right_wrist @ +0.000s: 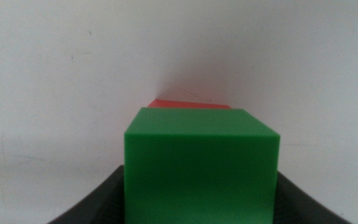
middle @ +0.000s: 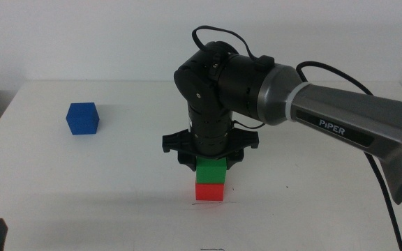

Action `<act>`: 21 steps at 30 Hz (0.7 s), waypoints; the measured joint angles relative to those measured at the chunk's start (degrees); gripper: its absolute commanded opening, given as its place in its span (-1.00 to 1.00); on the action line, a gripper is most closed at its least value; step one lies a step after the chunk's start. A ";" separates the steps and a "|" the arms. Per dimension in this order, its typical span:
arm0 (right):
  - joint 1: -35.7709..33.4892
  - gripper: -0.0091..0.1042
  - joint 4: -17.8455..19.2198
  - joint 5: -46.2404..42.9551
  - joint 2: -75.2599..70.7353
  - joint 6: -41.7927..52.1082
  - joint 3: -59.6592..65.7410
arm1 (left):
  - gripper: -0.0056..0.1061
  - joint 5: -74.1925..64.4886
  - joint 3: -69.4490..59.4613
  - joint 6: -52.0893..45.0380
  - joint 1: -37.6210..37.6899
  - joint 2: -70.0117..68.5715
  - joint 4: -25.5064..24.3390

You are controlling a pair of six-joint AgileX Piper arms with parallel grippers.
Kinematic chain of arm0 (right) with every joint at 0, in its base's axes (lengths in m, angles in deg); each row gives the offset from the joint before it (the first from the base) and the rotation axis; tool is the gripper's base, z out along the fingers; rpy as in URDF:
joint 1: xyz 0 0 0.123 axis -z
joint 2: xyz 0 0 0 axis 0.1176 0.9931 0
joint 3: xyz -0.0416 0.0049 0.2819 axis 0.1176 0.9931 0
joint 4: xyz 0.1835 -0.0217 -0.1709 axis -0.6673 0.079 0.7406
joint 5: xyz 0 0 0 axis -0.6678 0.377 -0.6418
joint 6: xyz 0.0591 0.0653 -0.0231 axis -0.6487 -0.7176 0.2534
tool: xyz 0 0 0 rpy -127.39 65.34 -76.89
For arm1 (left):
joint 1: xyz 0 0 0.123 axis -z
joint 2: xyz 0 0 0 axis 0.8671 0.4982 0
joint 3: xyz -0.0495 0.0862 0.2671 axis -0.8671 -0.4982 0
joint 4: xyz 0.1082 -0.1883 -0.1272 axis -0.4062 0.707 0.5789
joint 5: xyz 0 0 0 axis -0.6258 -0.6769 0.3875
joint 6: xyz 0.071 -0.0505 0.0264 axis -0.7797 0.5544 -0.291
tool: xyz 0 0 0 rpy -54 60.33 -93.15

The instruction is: Stack red cubes first, then green, then blue cubes in a specific spot.

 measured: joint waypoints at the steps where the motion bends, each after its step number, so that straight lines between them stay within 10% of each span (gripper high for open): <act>1: 0.00 0.20 -0.06 -0.06 0.00 0.16 0.00 | 0.73 0.00 0.00 0.00 0.00 0.00 0.00; 11: 1.07 0.51 -2.00 0.24 -5.36 5.23 0.15 | 0.73 0.00 0.00 0.00 0.00 0.00 0.00; 21: 5.77 0.51 -3.87 0.24 -33.40 31.19 14.26 | 0.73 0.00 0.00 0.00 0.00 0.00 0.00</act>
